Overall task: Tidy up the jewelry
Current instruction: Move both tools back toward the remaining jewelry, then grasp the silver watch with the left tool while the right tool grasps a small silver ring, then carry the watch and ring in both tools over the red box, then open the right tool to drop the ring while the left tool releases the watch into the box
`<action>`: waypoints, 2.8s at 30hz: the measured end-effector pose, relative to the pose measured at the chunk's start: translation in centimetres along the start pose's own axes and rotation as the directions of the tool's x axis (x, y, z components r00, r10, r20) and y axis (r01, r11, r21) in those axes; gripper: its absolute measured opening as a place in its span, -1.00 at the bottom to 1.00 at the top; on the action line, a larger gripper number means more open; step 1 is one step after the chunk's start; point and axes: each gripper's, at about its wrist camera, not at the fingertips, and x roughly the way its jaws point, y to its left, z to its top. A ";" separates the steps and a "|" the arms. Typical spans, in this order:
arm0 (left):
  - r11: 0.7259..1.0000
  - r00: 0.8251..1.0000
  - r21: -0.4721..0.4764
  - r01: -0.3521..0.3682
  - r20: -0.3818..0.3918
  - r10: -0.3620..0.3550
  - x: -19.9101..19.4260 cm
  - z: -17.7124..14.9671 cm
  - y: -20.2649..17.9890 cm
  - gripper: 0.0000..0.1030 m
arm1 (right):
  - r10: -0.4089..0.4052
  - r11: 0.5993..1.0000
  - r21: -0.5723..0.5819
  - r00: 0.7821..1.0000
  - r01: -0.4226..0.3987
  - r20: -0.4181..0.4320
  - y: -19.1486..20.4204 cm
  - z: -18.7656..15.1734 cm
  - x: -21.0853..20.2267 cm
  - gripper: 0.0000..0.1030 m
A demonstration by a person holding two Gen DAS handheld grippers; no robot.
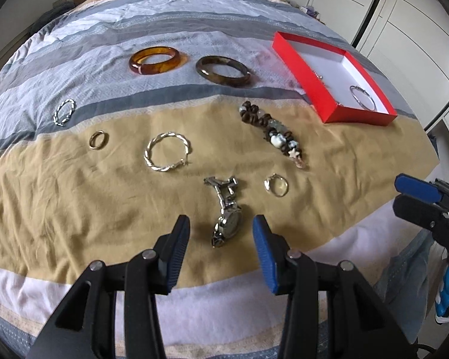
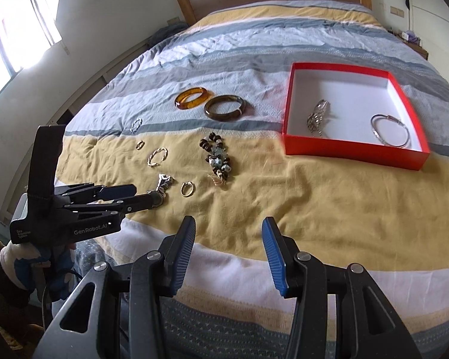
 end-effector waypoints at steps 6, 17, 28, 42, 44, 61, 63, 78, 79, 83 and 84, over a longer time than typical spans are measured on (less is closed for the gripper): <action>0.999 1.000 0.030 0.012 -0.025 -0.011 2.0 0.3 0.7 -0.80 | 0.026 0.999 -0.019 0.998 -0.027 -0.055 0.3 0.7 3.0 -0.11; 0.999 0.998 -0.002 0.052 0.022 -0.052 0.1 -0.7 3.2 -0.81 | 0.087 0.992 -0.082 0.987 -0.099 -0.138 3.7 2.5 8.7 -0.11; 0.998 0.997 -0.043 0.042 0.069 -0.039 -2.6 -1.1 4.9 -0.81 | 0.007 0.993 -0.116 0.984 -0.028 -0.177 4.5 3.3 12.0 -0.64; 0.999 0.988 0.035 0.032 0.151 -0.036 -7.1 1.4 1.5 -0.81 | -0.011 0.994 -0.110 0.999 0.007 -0.037 4.1 3.7 4.7 -0.65; 0.998 0.986 0.047 0.047 0.155 -0.054 -7.0 2.6 0.5 -0.81 | -0.026 0.995 -0.093 1.000 0.025 -0.002 2.6 4.1 3.1 -0.65; 0.969 0.972 0.174 0.178 0.124 -0.201 4.5 19.4 -13.5 -0.81 | -0.252 0.967 0.056 0.964 0.247 0.086 -15.4 14.0 2.2 -0.65; 0.973 0.977 0.164 0.162 0.114 -0.182 6.9 20.7 -14.5 -0.81 | -0.256 0.966 0.062 0.964 0.252 0.065 -17.0 15.0 3.8 -0.65; 0.987 0.996 0.159 0.030 0.080 -0.043 14.3 23.0 -16.0 -0.78 | -0.334 0.942 -0.037 0.942 0.333 -0.037 -20.7 16.1 9.8 -0.63; 0.987 0.996 0.160 0.021 0.082 -0.035 14.2 23.0 -16.0 -0.78 | -0.344 0.938 -0.048 0.938 0.343 -0.036 -20.6 16.0 9.8 -0.62; 0.990 0.995 0.144 0.013 0.093 -0.027 12.9 22.6 -15.4 -0.71 | -0.366 0.929 -0.063 0.930 0.364 -0.031 -20.3 15.5 8.8 -0.51; 0.990 0.995 0.143 0.006 0.098 -0.021 12.3 22.5 -15.3 -0.69 | -0.368 0.929 -0.059 0.929 0.367 -0.025 -20.3 15.3 8.2 -0.51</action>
